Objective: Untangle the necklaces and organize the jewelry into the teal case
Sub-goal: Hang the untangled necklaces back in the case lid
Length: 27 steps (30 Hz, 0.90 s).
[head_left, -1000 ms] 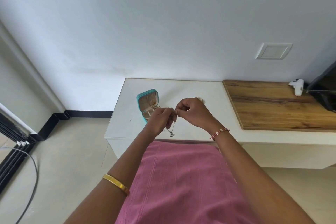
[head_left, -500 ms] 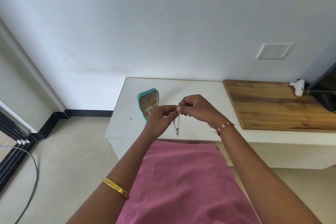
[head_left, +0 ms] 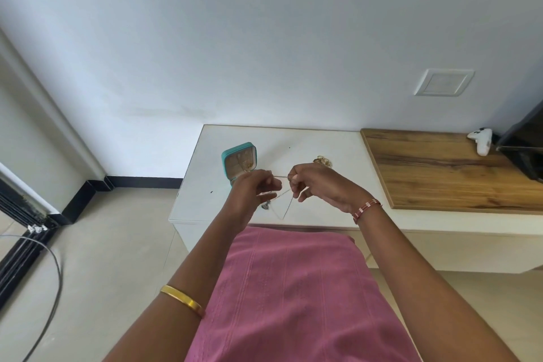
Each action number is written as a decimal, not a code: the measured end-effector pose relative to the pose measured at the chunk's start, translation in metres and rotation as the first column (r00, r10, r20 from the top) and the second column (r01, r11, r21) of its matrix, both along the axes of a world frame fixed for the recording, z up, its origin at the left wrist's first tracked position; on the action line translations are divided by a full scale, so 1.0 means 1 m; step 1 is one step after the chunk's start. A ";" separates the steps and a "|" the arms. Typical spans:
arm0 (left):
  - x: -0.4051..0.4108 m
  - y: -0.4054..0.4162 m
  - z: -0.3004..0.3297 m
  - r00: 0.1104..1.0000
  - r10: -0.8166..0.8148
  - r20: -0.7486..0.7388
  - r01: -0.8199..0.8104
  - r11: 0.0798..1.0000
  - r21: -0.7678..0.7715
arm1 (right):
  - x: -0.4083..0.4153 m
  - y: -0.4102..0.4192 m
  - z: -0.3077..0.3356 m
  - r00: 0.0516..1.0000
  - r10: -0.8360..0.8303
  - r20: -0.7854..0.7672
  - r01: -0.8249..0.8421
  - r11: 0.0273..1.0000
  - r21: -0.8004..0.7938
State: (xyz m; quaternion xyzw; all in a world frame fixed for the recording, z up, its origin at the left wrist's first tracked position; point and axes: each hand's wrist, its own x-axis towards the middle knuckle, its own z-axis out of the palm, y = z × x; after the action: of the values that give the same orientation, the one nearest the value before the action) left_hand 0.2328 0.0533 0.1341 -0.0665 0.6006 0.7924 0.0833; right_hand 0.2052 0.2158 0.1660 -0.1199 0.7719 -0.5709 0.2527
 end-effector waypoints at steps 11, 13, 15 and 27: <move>-0.001 -0.001 -0.002 0.985 -0.016 0.173 -0.077 0.853 0.516 | -0.003 0.007 -0.028 0.909 -0.182 0.375 0.395 0.666 -0.633; 0.000 0.002 -0.002 0.982 -0.017 0.186 -0.092 0.820 0.565 | 0.000 0.004 -0.029 0.892 -0.195 0.407 0.439 0.581 -0.685; 0.001 0.006 -0.002 0.977 -0.002 0.211 -0.136 0.761 0.635 | 0.004 -0.001 -0.028 0.870 -0.200 0.451 0.486 0.508 -0.711; -0.002 0.010 -0.004 0.990 0.020 0.141 -0.099 0.810 0.578 | 0.008 -0.018 -0.017 0.906 -0.163 0.391 0.403 0.620 -0.674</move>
State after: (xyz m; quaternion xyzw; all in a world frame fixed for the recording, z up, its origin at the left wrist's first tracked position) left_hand 0.2305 0.0634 0.1298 -0.1073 0.3195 0.9346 0.1133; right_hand 0.2133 0.1981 0.1489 -0.0017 0.4353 -0.8781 0.1984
